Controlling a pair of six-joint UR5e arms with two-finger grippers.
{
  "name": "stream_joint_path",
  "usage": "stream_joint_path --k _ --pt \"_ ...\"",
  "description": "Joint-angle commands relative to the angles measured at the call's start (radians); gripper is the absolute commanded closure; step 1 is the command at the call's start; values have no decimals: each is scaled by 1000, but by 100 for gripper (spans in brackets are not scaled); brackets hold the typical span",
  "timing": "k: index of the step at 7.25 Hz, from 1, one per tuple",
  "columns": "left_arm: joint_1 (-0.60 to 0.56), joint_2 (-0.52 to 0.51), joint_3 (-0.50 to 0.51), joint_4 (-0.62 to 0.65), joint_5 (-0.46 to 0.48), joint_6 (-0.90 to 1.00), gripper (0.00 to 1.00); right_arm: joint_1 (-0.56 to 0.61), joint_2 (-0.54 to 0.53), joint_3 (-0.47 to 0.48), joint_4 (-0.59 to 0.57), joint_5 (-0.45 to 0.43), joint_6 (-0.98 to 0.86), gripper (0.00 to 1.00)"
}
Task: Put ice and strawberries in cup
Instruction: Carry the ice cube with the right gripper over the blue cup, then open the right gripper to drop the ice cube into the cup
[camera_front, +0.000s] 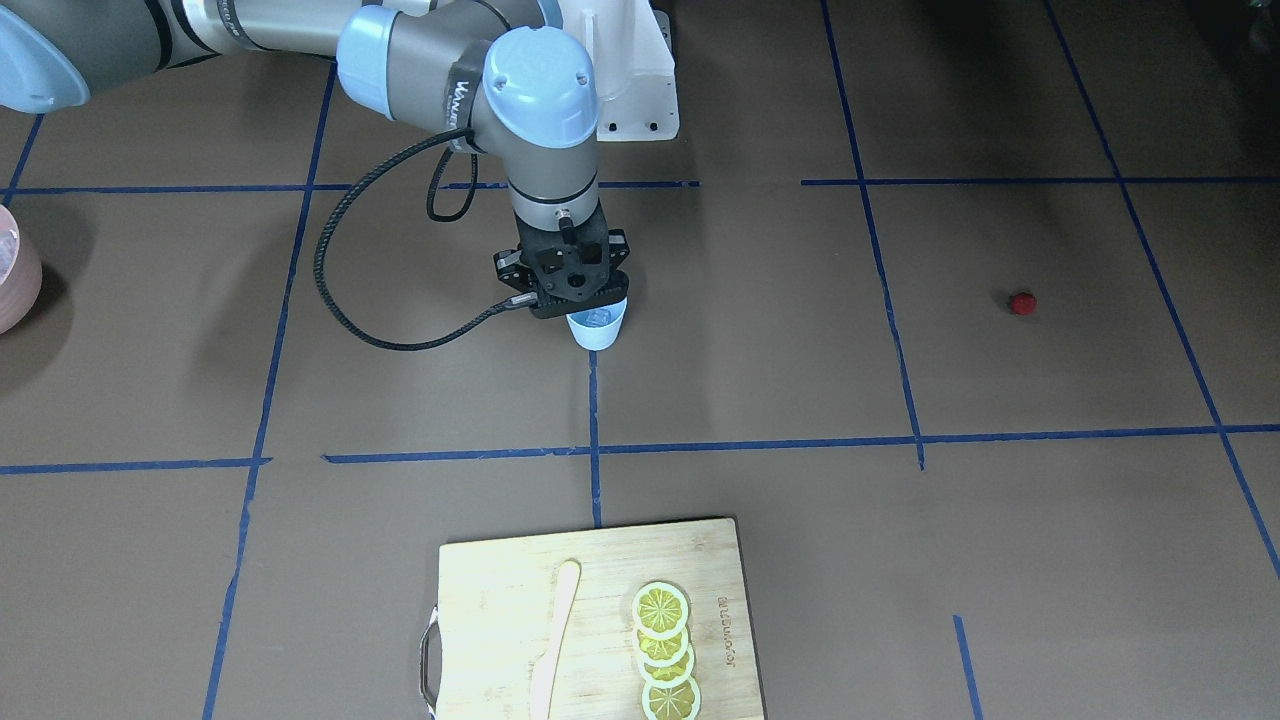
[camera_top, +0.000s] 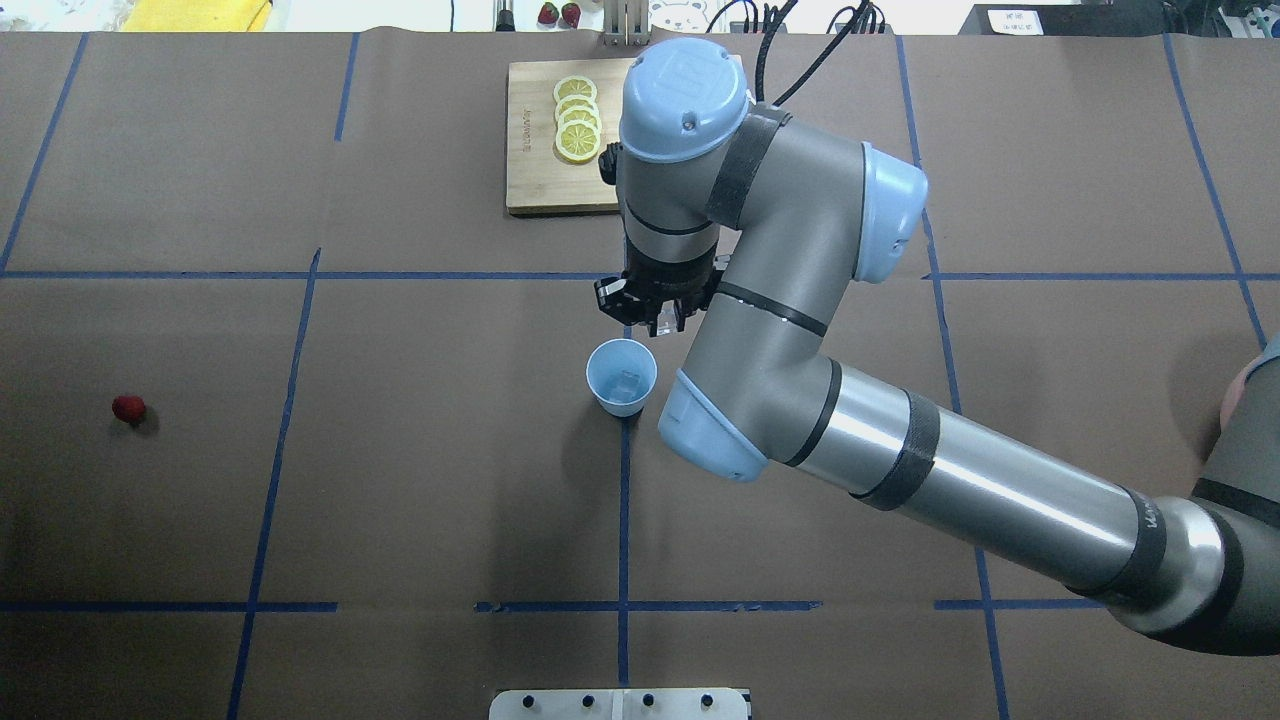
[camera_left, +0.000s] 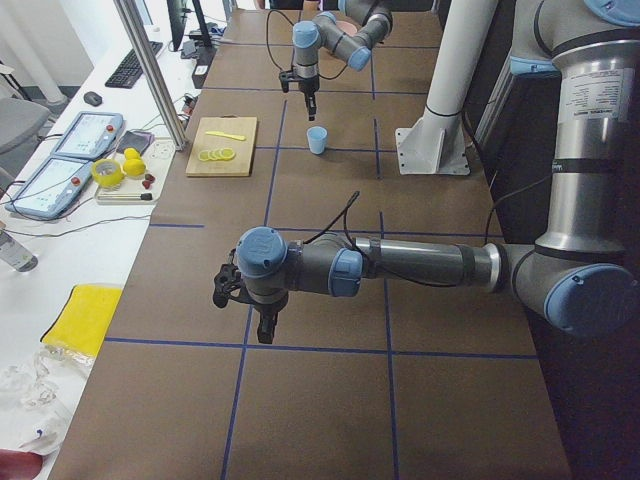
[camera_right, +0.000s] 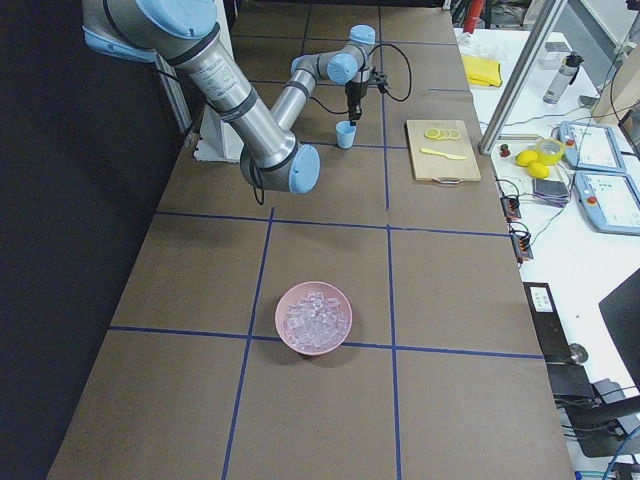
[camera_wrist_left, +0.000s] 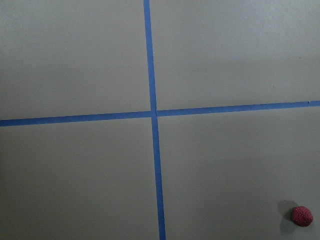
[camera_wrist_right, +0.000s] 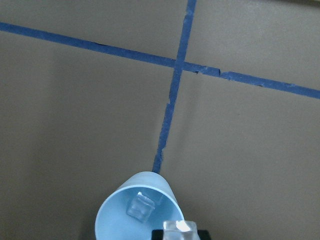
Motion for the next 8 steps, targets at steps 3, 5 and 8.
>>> stream_joint_path --k 3,5,8 --pt "0 0 0 0 0 0 0 -50 8 -11 5 -50 17 99" --pt "0 -2 0 0 0 0 0 -50 8 -11 10 -50 18 84" --pt "0 -3 0 0 0 0 0 -48 3 -16 54 -51 18 17"
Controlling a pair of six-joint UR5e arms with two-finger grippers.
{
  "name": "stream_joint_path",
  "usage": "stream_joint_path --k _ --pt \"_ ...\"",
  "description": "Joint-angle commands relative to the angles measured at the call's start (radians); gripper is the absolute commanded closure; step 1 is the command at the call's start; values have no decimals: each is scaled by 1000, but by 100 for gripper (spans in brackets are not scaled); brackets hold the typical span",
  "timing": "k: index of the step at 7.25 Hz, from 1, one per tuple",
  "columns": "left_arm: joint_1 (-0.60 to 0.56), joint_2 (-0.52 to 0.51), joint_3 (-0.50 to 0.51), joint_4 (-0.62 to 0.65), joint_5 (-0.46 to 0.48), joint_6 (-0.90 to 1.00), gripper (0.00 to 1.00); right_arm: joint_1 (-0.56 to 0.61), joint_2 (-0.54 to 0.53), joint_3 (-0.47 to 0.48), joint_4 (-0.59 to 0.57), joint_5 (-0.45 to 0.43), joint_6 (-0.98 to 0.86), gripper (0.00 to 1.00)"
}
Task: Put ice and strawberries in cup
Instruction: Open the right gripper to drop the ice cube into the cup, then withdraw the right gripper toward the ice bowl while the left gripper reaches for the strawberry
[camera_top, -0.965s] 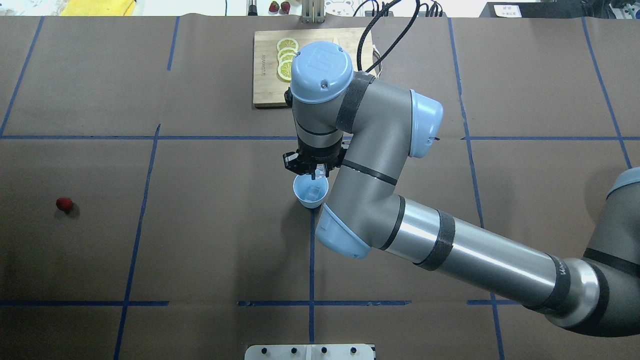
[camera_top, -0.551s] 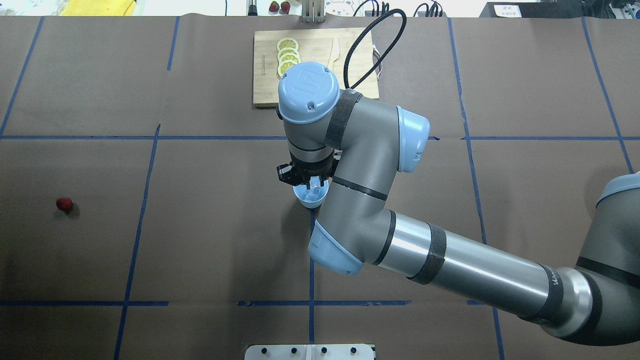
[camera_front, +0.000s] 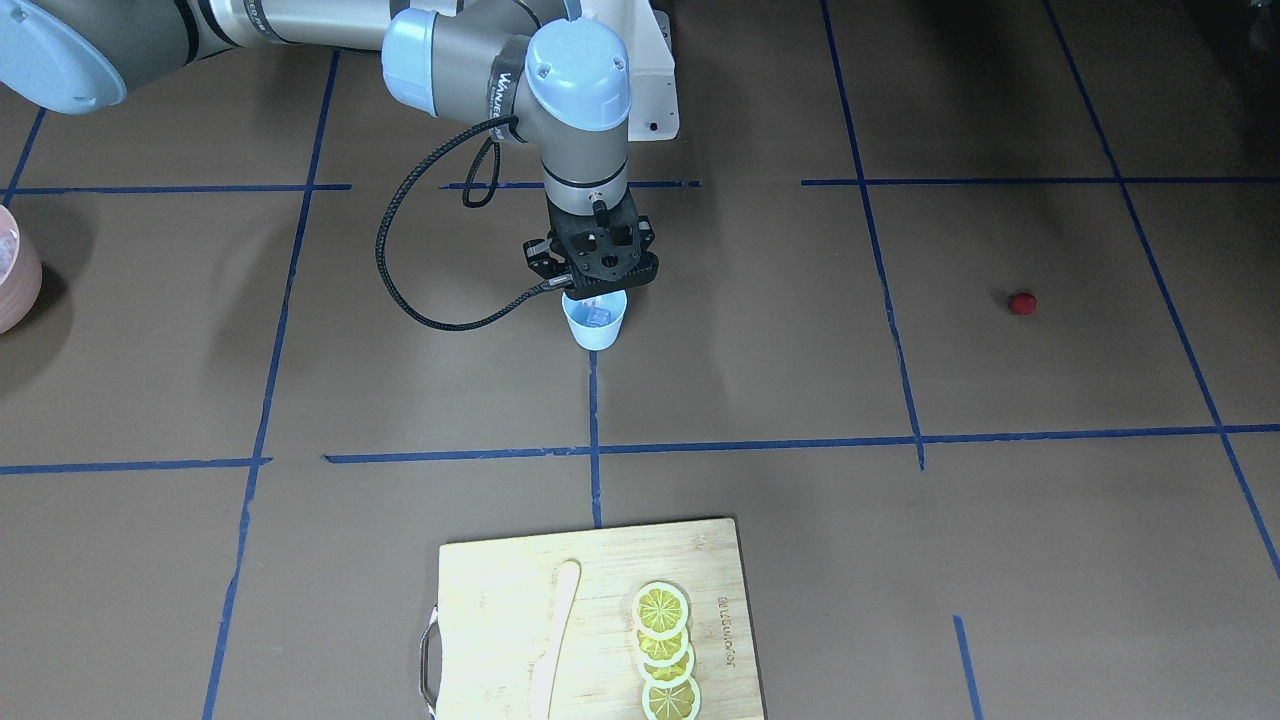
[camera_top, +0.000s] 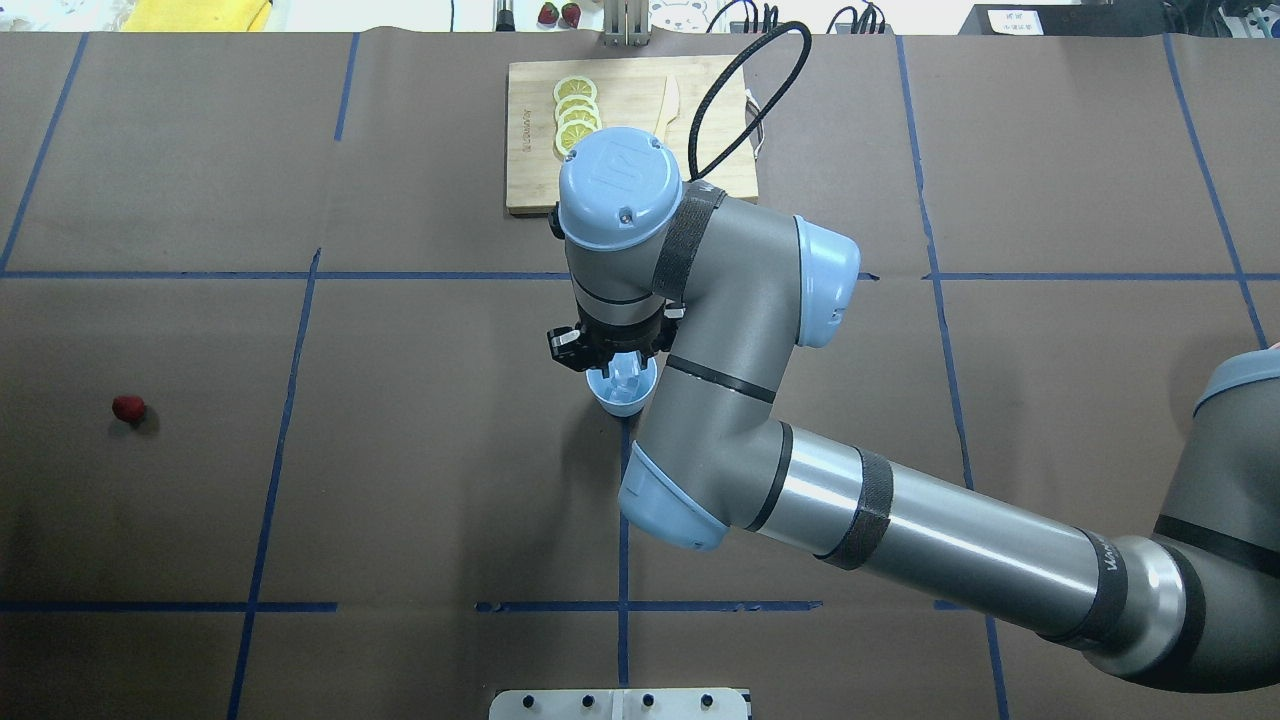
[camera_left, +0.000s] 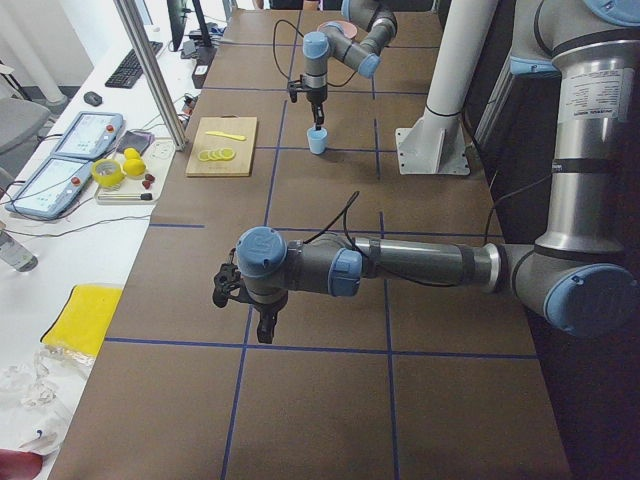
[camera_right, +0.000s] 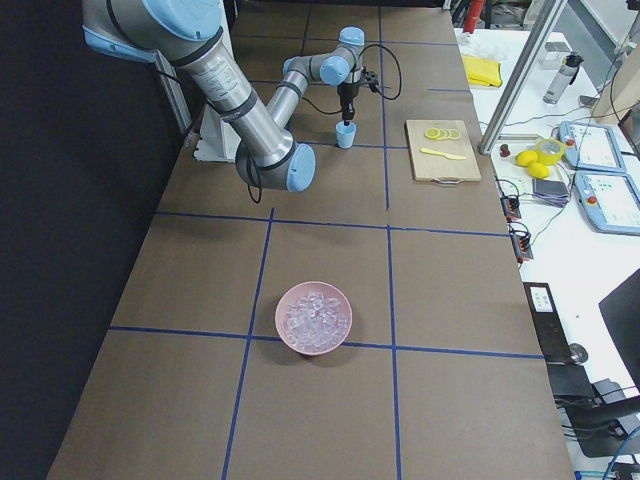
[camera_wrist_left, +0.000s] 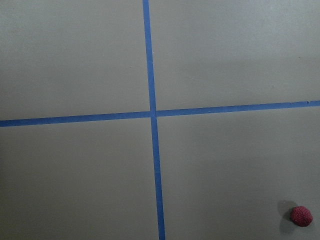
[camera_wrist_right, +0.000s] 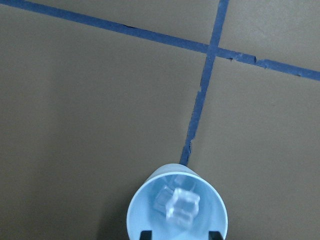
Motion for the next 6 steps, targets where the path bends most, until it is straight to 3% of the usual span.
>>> stream_joint_path --k 1,2,3,4,6 --pt "0 -1 0 -2 -1 0 0 0 -1 -1 6 0 0 15" --pt "0 -1 -2 -2 0 -2 0 0 0 -1 8 0 2 15" --pt "0 -3 0 -2 0 -2 0 8 0 6 8 1 5 3" --pt "32 -6 -6 -3 2 -6 0 43 -3 29 -1 15 3 1" --pt "131 -13 -47 -50 25 -189 0 173 -96 133 -4 126 -14 1"
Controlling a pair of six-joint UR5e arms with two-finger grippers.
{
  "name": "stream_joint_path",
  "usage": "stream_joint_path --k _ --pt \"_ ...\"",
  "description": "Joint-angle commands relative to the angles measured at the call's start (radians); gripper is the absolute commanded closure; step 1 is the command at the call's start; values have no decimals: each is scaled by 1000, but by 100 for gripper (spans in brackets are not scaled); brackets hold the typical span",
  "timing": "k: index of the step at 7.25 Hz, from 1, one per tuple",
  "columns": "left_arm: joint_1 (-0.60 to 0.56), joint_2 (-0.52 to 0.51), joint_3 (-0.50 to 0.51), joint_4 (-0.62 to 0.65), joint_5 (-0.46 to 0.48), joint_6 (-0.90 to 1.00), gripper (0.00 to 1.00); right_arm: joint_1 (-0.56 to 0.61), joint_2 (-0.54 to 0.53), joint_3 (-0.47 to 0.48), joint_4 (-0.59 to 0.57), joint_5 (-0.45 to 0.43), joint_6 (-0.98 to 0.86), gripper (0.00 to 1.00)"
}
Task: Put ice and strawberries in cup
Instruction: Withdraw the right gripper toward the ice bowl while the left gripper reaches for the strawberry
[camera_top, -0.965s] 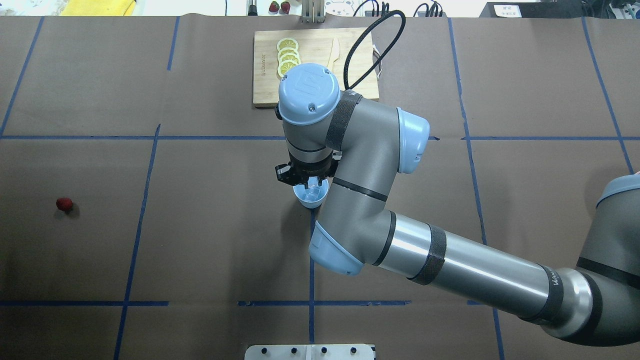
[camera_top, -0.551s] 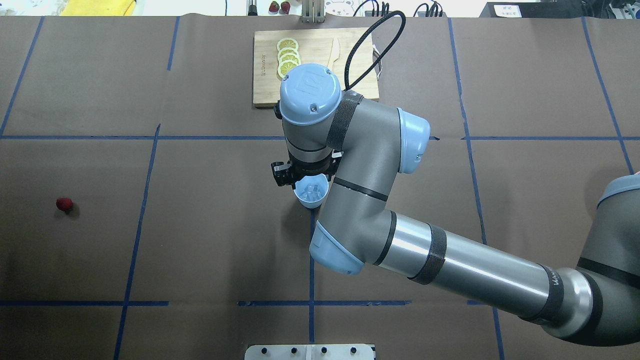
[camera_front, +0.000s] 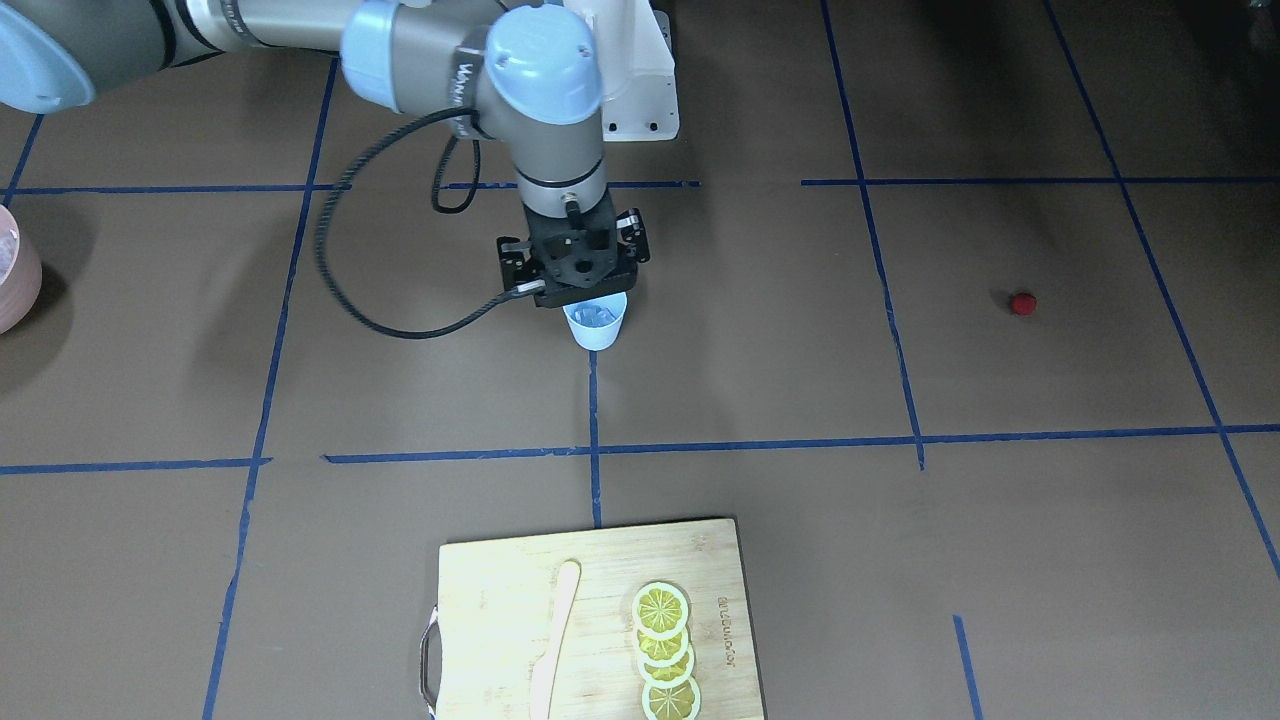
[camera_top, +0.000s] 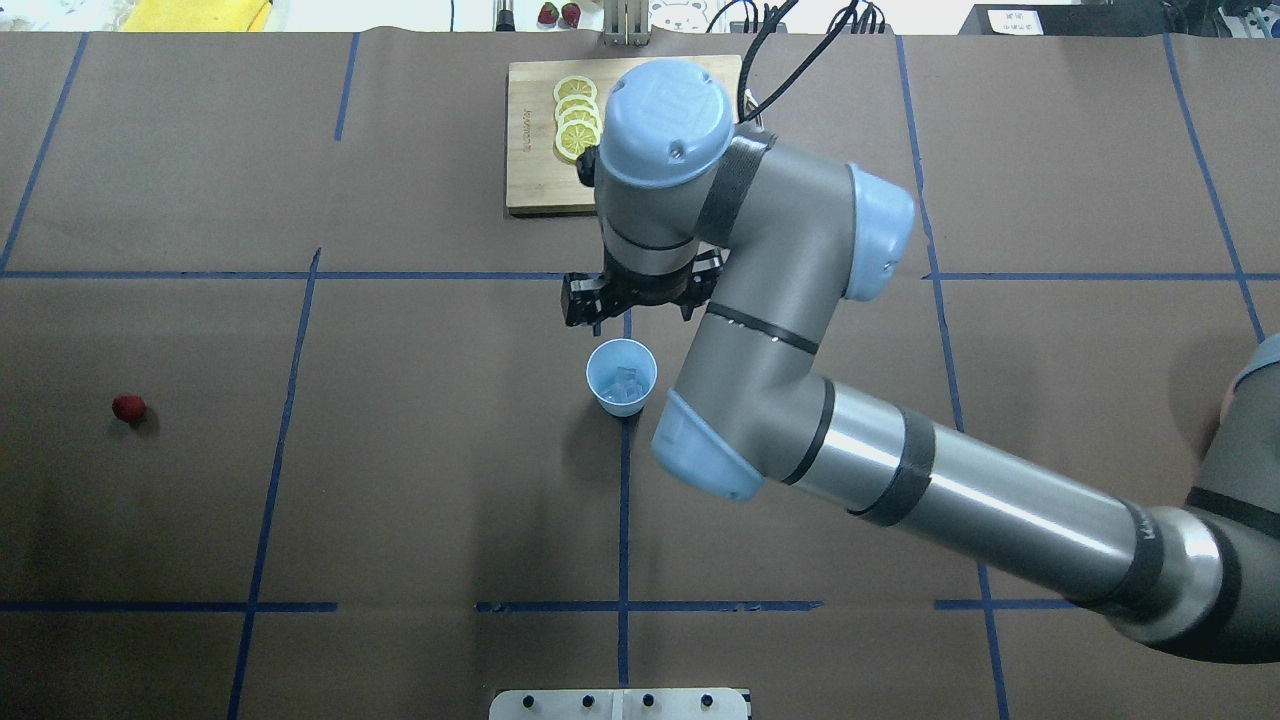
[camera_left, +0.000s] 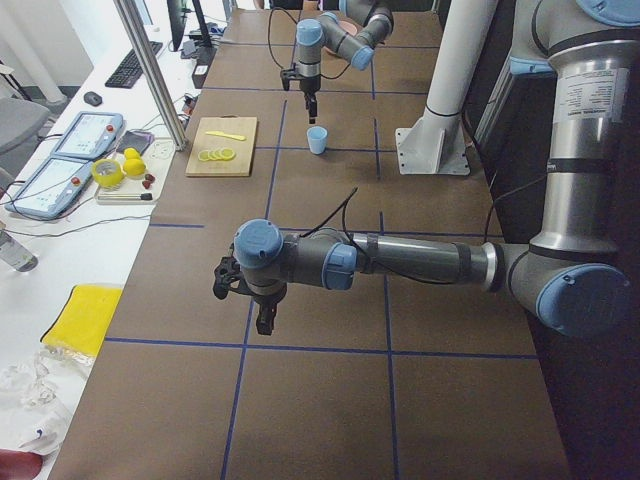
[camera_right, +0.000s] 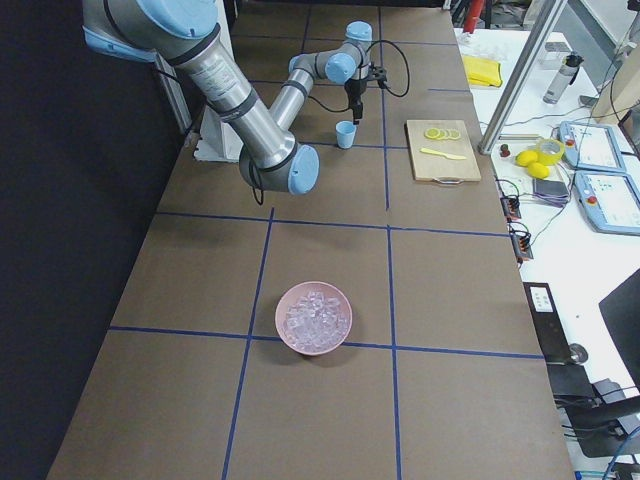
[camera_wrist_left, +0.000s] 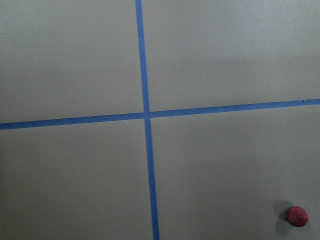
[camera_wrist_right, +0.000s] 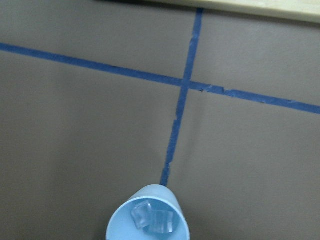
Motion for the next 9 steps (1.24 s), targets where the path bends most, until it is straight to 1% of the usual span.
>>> stream_joint_path --k 1,2,3,4,5,6,7,8,9 --pt "95 5 -31 -126 19 -247 0 115 -135 140 -2 87 -43 1" --pt "147 37 -31 -256 24 -380 0 161 -223 213 -2 99 -113 1" --pt "207 51 -34 -384 100 -539 0 229 -297 250 -2 136 -188 1" --pt "276 68 -39 -446 136 -632 0 301 -342 250 -2 165 -301 1" --pt "342 71 -57 -475 192 -717 0 402 -412 242 -2 196 -466 1" --pt "405 107 -103 -515 231 -818 0 492 -474 235 -4 231 -636 1" --pt "461 138 -144 -531 286 -858 0 577 -511 204 1 272 -740 1" --pt "520 143 -162 -534 330 -912 0 640 -542 157 6 314 -861 1" --pt "589 152 -162 -567 389 -971 0 677 -580 135 9 313 -946 1"
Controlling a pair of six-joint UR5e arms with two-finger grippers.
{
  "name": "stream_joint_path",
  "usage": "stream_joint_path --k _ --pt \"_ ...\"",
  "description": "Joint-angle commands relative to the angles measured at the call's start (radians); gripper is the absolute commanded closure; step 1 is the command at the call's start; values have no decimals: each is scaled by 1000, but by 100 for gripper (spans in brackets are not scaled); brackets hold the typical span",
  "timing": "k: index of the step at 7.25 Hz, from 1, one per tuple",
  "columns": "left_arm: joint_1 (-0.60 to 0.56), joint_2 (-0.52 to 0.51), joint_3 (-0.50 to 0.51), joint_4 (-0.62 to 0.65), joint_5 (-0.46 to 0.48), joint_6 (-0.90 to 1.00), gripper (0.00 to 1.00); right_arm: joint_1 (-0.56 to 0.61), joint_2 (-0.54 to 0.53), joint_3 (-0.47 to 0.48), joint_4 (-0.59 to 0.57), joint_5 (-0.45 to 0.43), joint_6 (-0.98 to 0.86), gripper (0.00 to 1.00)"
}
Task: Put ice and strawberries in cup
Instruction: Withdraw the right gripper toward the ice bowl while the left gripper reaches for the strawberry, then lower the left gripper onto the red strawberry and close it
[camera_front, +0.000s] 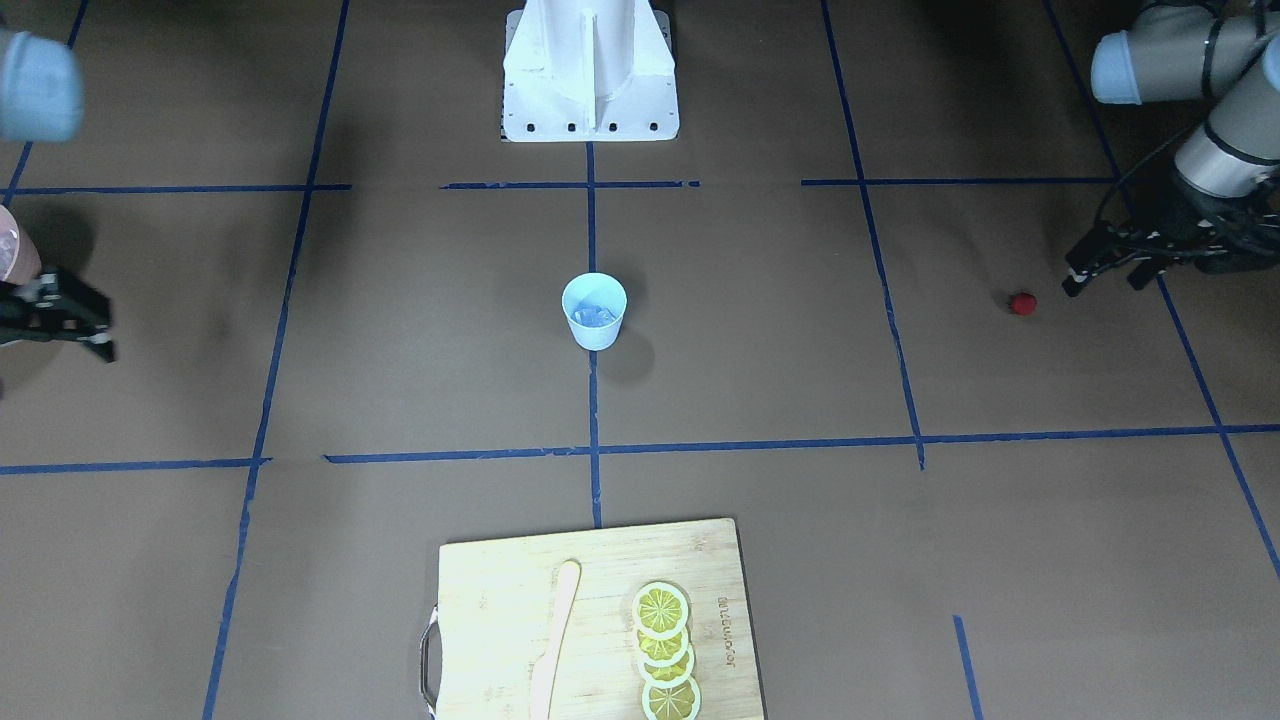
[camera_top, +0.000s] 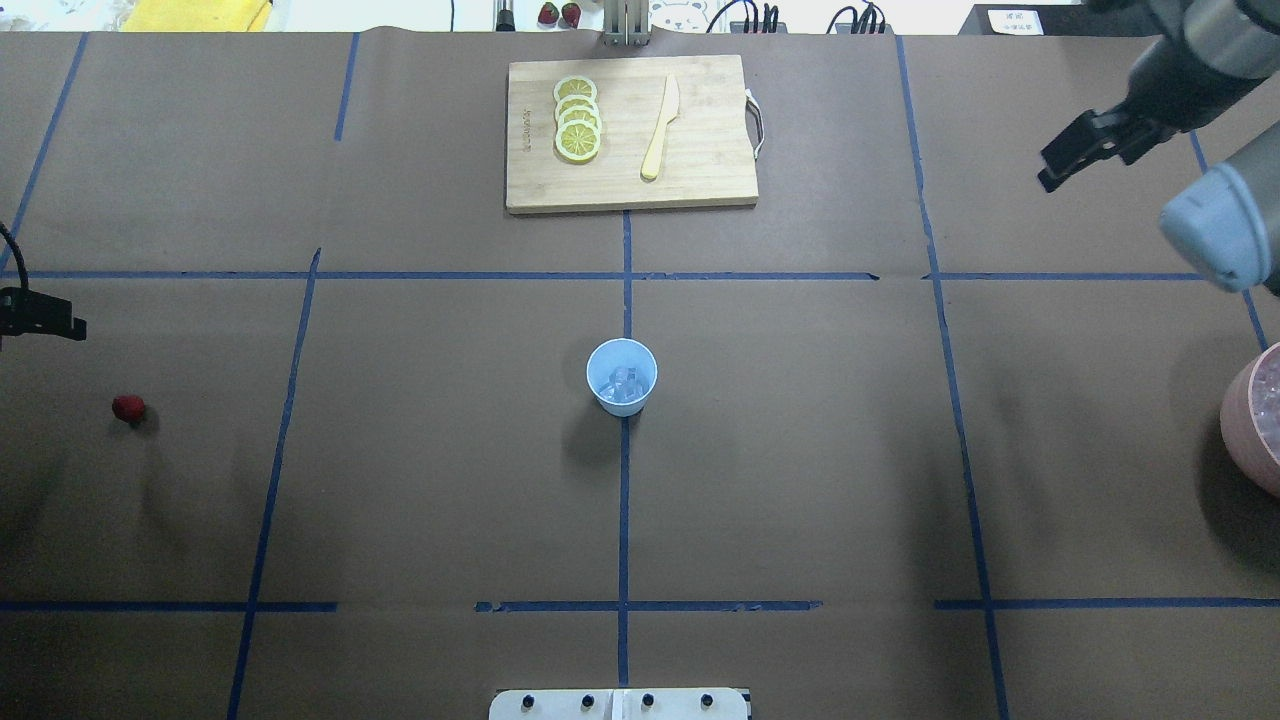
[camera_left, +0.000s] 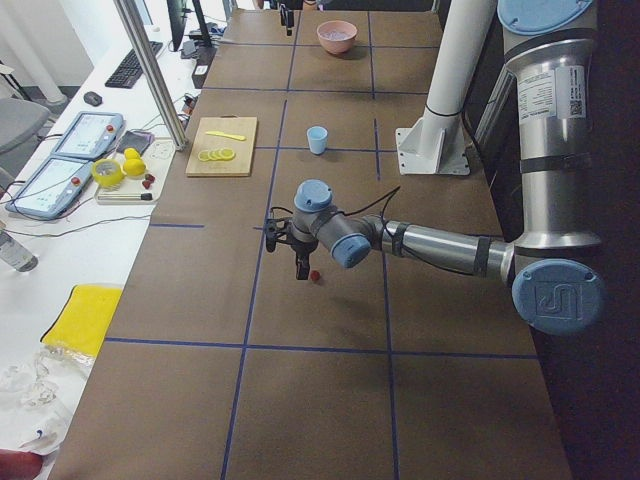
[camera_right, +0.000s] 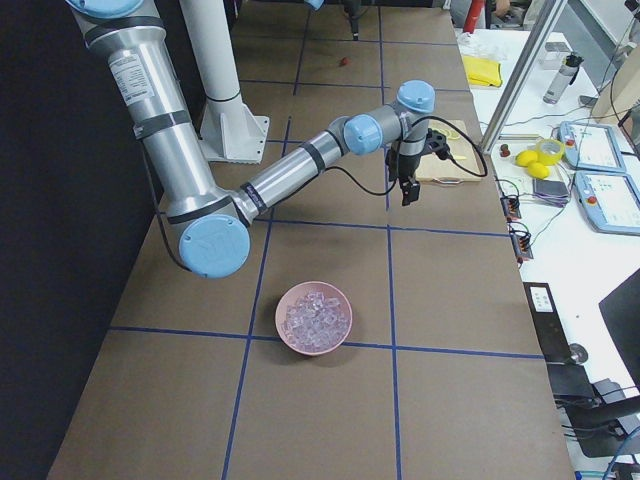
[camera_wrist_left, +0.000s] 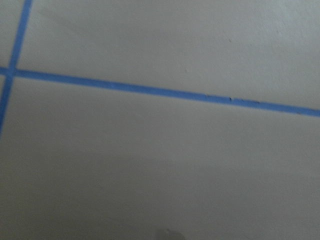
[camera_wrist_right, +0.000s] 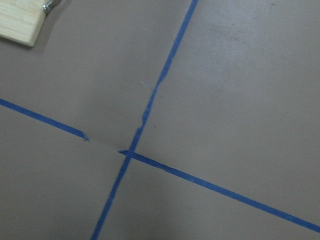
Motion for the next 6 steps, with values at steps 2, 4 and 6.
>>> stream_joint_path --k 2,4,6 --pt "186 28 6 -76 160 -157 0 94 -76 -50 6 19 -141 1" --pt "210 28 34 -76 191 -169 1 106 -89 -50 6 20 -135 1" --pt "211 15 72 -78 188 -168 1 114 -93 -51 6 22 -135 1"
